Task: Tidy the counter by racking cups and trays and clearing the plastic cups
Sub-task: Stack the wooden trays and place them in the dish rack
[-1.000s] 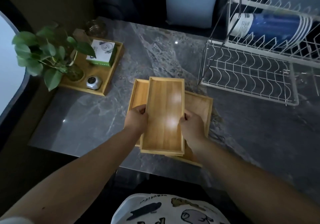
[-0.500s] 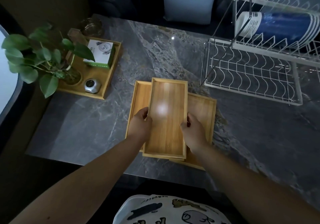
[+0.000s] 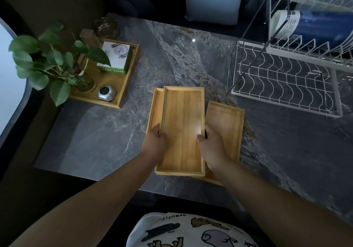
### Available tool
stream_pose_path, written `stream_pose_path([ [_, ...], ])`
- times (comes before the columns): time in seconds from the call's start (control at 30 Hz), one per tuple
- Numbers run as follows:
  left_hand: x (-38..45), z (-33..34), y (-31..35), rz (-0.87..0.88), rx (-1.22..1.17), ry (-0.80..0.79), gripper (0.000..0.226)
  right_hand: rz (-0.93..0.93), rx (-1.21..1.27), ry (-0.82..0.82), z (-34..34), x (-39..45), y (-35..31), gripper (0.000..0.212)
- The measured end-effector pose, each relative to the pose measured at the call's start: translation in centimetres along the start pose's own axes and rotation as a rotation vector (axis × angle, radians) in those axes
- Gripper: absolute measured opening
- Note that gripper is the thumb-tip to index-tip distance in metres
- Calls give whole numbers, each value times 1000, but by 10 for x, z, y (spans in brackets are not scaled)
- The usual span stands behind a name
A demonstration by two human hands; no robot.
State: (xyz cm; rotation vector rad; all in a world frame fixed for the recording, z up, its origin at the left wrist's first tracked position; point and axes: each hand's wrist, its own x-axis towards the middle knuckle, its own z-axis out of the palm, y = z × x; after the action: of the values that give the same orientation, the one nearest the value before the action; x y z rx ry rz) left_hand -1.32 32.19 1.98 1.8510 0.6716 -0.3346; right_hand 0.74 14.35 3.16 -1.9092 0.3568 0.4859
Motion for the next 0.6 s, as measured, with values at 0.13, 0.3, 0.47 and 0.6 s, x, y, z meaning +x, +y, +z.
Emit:
stream_pose_path([
  [0.13,7,-23,-6,-12,-7,32,29,-31,-13,-45,20,4,-8,39],
  [0.3,23,-42,-4,5,26,30,32,-27,-13,-19,42,10,-16,35],
  [0.47,30,-46,-2,9,63,16,34,-33,-36,12,49,14,-12,33],
  [0.6,30,-46,-5,18,76,6,34,-26,-83,12,51,13,-9,34],
])
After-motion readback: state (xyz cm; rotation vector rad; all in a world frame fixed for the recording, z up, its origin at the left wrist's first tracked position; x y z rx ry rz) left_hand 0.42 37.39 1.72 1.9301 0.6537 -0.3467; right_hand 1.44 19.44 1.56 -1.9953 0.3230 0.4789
